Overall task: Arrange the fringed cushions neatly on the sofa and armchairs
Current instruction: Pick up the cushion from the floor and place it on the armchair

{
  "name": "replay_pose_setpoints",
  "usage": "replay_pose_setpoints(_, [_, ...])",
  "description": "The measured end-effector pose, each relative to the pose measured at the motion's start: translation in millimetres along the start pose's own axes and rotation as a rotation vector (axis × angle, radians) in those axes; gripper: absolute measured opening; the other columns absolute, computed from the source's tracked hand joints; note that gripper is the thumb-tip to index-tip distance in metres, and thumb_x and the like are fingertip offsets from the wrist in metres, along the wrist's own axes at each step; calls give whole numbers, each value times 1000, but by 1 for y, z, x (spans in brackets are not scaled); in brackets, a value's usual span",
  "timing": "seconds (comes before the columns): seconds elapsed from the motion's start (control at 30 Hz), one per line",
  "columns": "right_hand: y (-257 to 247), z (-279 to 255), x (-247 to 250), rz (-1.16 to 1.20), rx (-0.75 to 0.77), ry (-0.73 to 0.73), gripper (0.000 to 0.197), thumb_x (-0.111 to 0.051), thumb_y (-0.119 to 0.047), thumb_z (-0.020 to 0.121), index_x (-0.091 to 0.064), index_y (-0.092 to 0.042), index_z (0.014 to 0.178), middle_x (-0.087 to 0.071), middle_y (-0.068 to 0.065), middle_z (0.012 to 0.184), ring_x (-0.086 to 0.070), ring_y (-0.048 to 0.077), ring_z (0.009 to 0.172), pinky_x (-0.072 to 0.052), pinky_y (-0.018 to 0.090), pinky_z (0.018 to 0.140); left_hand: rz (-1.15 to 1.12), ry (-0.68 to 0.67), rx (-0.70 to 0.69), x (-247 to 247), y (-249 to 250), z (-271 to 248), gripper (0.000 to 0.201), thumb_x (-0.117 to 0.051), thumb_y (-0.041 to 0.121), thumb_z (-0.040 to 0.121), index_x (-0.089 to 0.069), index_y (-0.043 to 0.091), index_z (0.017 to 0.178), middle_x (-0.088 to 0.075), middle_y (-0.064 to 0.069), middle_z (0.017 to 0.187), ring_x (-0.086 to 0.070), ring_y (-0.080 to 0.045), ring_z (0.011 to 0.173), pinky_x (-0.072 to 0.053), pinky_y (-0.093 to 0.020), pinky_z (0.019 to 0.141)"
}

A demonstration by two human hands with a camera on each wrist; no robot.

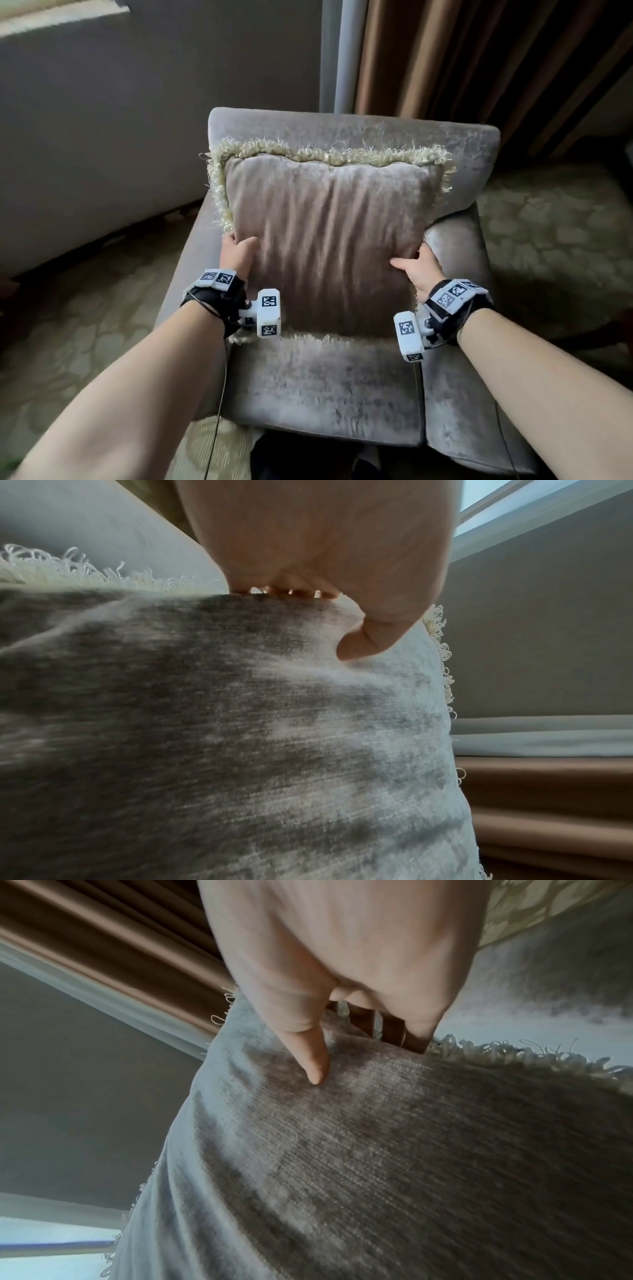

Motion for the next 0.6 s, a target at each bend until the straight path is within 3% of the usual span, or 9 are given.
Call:
replay_pose_setpoints(0.1, [-8,6,-22,-30,4,72,81,-79,-39,46,-52,-22,120,-66,3,120,-63,26,112,-50,52,99,24,-59,6,-6,-8,40,61,-58,22,58,-49,13,117,-64,-11,99,-63,-28,84,-55,-48,82])
replay_pose_setpoints(0.2, [-21,4,-47,-38,-1,105,66,-75,-33,52,-54,-19,114,-68,3,115,-63,25,109,-50,51,99,23,-116,9,-10,-15,71,58,-57,17,60,-48,11,117,-63,-12,99,-62,-27,82,-54,-42,74])
replay_pose_setpoints(0.33, [9,50,-60,13,13,121,93,-78,-38,49,-45,-24,135,-60,2,134,-58,23,122,-46,50,104,-16,-141,-36,-17,-22,104,44,-55,8,67,-49,14,110,-60,-7,91,-58,-22,77,-48,-33,69])
replay_pose_setpoints(0.43, [57,100,-52,32,9,149,102,-81,-44,46,-40,-34,138,-55,1,140,-55,23,127,-45,53,105,-35,-158,-86,-28,-31,120,43,-54,3,72,-51,14,113,-59,1,85,-56,-16,75,-47,-28,67])
replay_pose_setpoints(0.5, [58,102,-53,43,-8,181,94,-80,-42,46,-45,-32,133,-60,3,134,-58,25,121,-47,53,103,-41,-170,-115,-36,-39,127,50,-54,5,69,-53,11,118,-59,4,84,-56,-13,75,-47,-24,67])
replay_pose_setpoints(0.6, [27,79,-67,69,27,173,68,-76,-22,58,-53,-20,122,-65,8,122,-62,27,115,-48,53,102,-37,-176,-135,-50,-56,139,54,-55,5,67,-55,11,120,-64,1,93,-59,-13,81,-50,-24,72])
Point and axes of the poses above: each hand's wrist, its own z-axis towards the middle knuckle, its own x-axis out of the back of the hand, y = z × x, the point moved 1 cm from there along z, towards the middle knuckle
